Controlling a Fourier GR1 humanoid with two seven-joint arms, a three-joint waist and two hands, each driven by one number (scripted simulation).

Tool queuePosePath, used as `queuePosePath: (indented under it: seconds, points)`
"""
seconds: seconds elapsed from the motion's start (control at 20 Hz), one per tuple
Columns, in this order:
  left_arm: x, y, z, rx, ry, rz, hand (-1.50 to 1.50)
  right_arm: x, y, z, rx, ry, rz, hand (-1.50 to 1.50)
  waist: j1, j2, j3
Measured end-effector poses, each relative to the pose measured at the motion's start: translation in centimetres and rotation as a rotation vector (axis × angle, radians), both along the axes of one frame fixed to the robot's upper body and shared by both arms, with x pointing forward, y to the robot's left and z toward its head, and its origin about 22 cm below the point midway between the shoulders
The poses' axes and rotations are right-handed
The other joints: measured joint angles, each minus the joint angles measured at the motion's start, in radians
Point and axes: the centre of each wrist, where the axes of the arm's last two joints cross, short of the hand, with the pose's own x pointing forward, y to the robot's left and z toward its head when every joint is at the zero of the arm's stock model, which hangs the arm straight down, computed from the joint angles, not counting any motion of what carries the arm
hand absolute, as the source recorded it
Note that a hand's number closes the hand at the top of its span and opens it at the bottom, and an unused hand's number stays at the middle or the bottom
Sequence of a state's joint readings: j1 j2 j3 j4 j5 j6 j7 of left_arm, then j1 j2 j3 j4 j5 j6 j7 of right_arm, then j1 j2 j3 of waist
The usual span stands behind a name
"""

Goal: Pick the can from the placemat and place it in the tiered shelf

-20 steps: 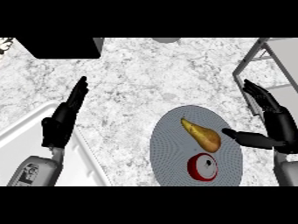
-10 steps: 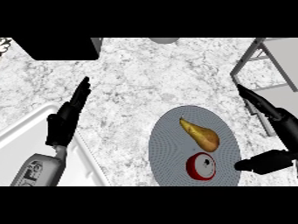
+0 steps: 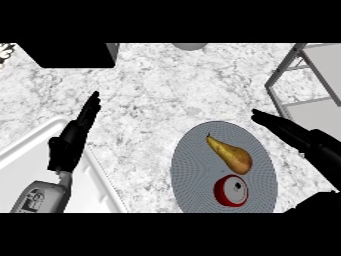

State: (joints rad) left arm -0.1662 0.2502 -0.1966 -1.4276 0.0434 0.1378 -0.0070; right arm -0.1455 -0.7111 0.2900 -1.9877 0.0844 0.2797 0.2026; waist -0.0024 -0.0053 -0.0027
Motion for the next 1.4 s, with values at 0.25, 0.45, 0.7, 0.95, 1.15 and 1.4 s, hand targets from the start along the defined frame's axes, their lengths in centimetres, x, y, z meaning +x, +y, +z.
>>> queuePosePath:
  seconds: [0.25, 0.45, 0.7, 0.95, 1.15, 1.4]
  points:
    - [-0.1, 0.1, -0.1, -0.004, 0.002, 0.000, 0.00, -2.7, 2.7, 2.4, -0.237, -0.005, 0.014, -1.50, -0.002, 0.000, 0.000]
    - [0.1, -0.8, -0.2, -0.004, -0.001, 0.002, 0.00, -4.8, 4.5, 3.6, -0.319, -0.001, 0.005, -1.50, -0.002, 0.002, 0.001]
    - [0.3, -1.3, -0.2, -0.006, -0.002, -0.004, 0.00, -6.5, 6.0, 3.7, -0.338, 0.001, -0.011, -1.50, 0.000, 0.003, 0.002]
    - [0.0, -1.5, 0.8, -0.003, -0.001, -0.008, 0.00, -7.2, 7.1, 2.6, -0.342, -0.014, -0.018, -1.50, 0.001, 0.004, 0.002]
    - [0.4, -1.6, 0.6, -0.006, -0.002, 0.003, 0.00, -7.6, 7.8, 2.0, -0.336, 0.010, -0.023, -1.50, 0.000, 0.004, 0.002]
    - [0.2, -1.0, 0.4, -0.001, 0.000, -0.003, 0.00, -7.9, 8.6, 1.0, -0.327, 0.024, -0.029, -1.50, 0.000, 0.004, 0.003]
